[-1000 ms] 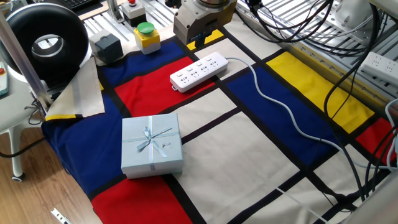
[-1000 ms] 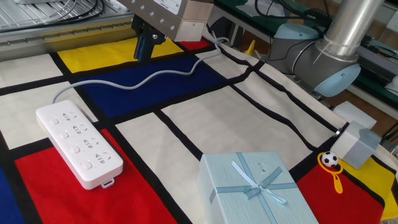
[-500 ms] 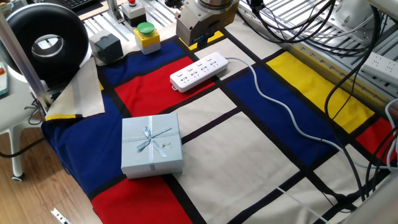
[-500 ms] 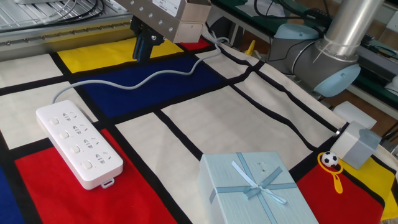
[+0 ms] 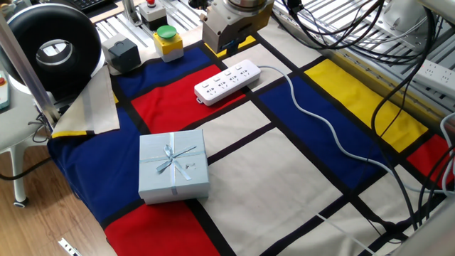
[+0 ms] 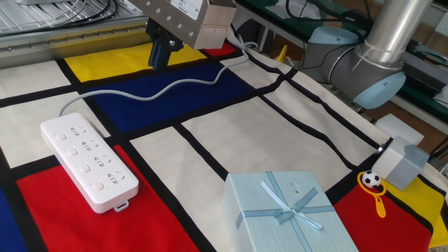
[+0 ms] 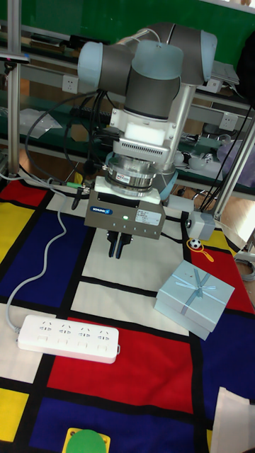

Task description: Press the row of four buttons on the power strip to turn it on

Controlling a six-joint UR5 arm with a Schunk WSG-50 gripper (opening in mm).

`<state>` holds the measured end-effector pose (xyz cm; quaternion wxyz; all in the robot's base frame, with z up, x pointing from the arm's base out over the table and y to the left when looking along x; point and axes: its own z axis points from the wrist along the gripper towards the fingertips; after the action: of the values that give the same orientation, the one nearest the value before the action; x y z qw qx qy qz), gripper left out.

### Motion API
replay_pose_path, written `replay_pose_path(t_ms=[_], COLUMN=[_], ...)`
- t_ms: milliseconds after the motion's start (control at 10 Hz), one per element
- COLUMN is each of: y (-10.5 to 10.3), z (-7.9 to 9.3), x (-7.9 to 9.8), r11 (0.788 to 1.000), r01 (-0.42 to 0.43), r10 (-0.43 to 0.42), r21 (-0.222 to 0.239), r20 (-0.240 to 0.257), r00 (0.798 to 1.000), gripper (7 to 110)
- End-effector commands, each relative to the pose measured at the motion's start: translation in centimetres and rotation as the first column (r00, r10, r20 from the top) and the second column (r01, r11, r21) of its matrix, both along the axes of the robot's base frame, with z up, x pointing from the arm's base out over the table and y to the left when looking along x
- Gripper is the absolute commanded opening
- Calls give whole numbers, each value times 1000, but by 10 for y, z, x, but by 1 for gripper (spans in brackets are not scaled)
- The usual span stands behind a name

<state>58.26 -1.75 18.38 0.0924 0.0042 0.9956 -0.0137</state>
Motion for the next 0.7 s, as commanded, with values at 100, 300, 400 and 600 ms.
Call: replay_pose_path(t_ms=[100, 300, 400, 600], y=[-13, -13, -12, -12], z=[-3, -3, -3, -3], x=[1, 2, 3, 3], r11=[1000, 1000, 1000, 1000], r01=[-12, -13, -11, -5], r10=[13, 13, 11, 5], r21=[-17, -14, -14, -13], r20=[21, 24, 26, 26], r00=[1000, 1000, 1000, 1000], gripper=[7, 7, 7, 7])
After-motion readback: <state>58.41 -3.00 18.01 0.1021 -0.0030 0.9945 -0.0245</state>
